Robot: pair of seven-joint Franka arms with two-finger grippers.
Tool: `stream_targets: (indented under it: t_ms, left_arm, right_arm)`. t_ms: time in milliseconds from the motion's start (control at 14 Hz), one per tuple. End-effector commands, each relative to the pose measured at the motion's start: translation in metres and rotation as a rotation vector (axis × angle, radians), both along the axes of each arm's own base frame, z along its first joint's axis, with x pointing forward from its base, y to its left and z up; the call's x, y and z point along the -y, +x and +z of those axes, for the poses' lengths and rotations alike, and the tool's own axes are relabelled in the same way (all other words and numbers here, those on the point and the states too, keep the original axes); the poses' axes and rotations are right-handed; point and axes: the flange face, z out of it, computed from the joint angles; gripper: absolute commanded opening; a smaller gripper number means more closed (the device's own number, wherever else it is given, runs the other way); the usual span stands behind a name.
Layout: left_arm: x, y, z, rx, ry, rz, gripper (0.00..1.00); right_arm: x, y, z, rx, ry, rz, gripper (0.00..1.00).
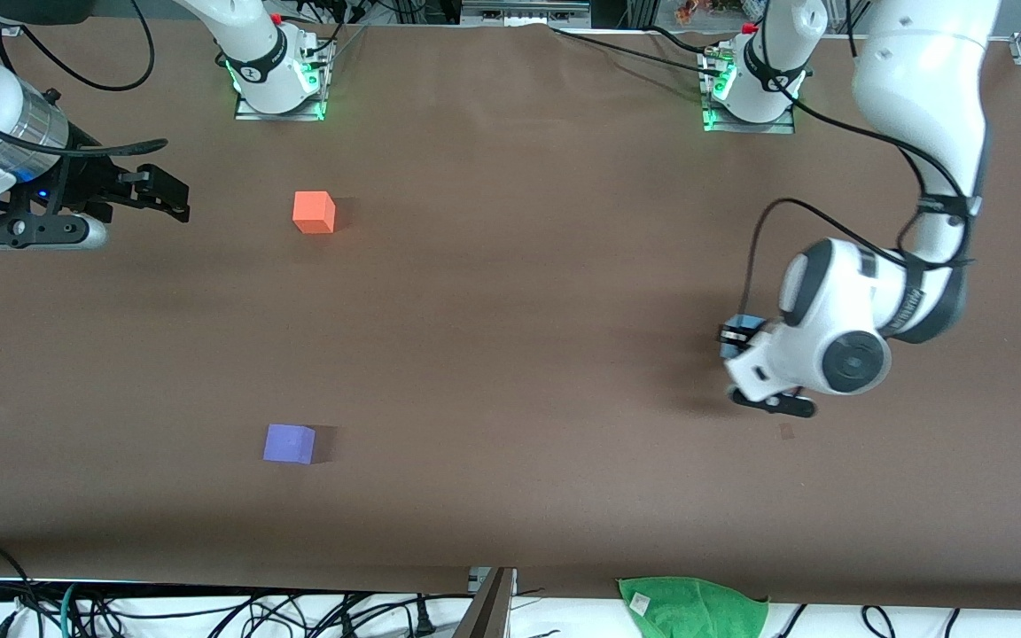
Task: Place blue block between orange and purple blocks
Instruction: 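Lift the blue cube with the left gripper and set it mid-table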
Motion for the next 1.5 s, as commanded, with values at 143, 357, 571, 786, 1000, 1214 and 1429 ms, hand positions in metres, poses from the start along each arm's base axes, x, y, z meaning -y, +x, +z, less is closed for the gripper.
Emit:
stream_targets:
  t_ms: [143,357,571,786,1000,1214,1429]
  left_arm:
    - [0.159,-0.042,-0.013,0.006,-0.042,0.069,0.11]
    - [0.241,-0.073,-0.05,0.087,-0.05,0.113,0.13]
    - [0.283,-0.098,-0.088,0.139,-0.039,0.154,0.14]
    - [0.284,-0.097,-0.098,0.154,-0.05,0.161,0.35]
    - [0.276,-0.09,-0.091,0.158,-0.05,0.174,1.0]
    - [0.258,-0.077,-0.046,0.16,-0.048,0.198,1.0]
    - [0.207,-0.068,0.057,0.123,-0.021,0.223,1.0]
  right_arm:
    - [0.008,-0.001,0.004,-0.004,0.012,-0.018,1.0]
    - [0.011,0.002,-0.001,-0.005,0.012,-0.02,1.0]
    - [0.01,0.003,-0.001,-0.003,0.011,-0.018,1.0]
    - [0.011,0.016,-0.011,0.024,0.018,-0.013,1.0]
    - [0.009,0.016,-0.013,0.021,0.018,-0.012,1.0]
    - [0.009,0.017,-0.016,0.016,0.02,-0.021,1.0]
    - [0.0,0.031,-0.044,-0.013,0.016,-0.002,1.0]
